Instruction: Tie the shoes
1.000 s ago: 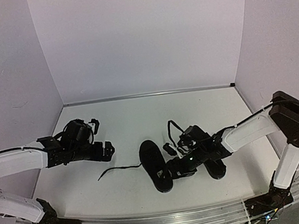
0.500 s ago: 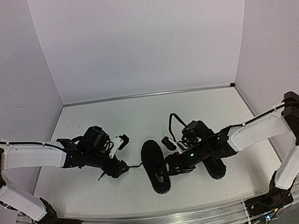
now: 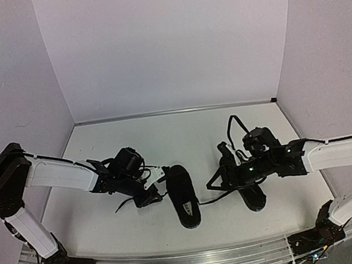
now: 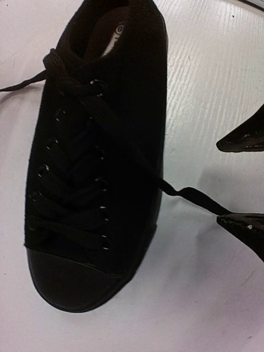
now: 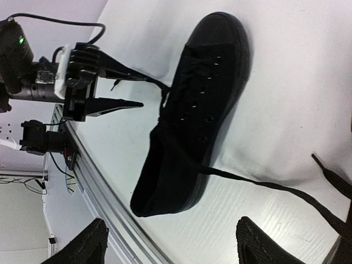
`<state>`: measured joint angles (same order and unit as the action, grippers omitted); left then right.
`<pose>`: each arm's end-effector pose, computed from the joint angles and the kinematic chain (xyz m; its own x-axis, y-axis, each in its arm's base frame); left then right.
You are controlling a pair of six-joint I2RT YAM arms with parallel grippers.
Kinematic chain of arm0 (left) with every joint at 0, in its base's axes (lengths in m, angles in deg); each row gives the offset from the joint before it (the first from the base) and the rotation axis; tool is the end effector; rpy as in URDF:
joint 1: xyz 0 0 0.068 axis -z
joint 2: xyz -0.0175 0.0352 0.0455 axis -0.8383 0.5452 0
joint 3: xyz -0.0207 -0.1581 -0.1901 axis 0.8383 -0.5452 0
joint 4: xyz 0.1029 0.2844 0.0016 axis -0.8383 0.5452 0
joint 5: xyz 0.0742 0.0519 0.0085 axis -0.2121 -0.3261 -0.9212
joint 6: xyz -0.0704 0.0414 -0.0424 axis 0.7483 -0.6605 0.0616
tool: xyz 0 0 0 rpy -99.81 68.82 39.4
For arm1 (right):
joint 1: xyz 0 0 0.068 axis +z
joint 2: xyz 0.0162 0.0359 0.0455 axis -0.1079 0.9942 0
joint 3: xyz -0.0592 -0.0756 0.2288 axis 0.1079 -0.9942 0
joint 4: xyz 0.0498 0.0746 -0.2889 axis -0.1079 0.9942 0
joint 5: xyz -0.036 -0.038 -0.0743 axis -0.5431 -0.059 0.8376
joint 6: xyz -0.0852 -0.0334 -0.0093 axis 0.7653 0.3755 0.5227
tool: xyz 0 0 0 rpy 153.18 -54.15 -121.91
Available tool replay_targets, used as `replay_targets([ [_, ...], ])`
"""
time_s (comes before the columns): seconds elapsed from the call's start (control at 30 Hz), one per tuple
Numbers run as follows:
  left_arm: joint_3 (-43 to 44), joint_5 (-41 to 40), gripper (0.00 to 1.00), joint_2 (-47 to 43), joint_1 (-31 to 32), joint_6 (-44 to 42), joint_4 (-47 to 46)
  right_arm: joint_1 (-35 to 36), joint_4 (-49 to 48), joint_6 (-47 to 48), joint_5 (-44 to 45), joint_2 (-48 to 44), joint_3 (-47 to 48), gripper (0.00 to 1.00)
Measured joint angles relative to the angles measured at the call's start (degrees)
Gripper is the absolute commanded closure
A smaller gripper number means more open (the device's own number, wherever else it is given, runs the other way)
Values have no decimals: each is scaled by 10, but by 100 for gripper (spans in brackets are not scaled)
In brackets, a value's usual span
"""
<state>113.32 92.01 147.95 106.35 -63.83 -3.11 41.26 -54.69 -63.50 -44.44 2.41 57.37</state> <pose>0.2316 -0.2948 0.0587 -0.2127 0.7711 -0.6001 0.9508 0.3049 0.0547 0.2081 0.2833 0.1371 -0.8500 -0.1796 -0.4952 -0.5087 0.5238 0.6833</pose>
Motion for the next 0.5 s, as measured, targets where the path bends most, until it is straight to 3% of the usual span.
replay_targets([
  [0.5,46,1,69,73,4,-63,-18,-13,34,0,11,-28,-23,30],
])
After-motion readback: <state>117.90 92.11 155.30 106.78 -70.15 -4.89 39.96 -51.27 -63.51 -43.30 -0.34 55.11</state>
